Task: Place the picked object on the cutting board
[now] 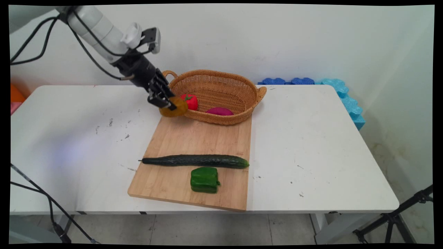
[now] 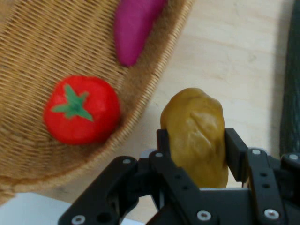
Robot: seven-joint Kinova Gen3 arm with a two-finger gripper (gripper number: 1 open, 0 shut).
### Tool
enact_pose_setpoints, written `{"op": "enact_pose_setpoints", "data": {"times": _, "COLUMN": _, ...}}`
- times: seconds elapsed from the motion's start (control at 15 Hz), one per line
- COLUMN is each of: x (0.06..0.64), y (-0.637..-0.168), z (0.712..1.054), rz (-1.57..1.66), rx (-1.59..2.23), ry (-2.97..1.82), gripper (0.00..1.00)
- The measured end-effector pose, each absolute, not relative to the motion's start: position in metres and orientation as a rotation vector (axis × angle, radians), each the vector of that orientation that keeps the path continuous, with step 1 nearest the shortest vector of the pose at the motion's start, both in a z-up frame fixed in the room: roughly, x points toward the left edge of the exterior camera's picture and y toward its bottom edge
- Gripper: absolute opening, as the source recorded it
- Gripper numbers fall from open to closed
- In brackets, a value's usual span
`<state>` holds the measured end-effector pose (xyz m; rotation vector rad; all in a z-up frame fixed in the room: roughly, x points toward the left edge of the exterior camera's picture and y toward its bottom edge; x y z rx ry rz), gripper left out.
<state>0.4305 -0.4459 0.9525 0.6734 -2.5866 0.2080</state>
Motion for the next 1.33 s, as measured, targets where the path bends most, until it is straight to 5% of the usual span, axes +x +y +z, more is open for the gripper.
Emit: {"op": "enact_pose_setpoints", "data": {"times": 1.33, "x": 0.411, "y": -0.438, "z": 0.878, "rz": 0.153, "rx": 0.609, "ry": -2.676, "gripper": 0.00}}
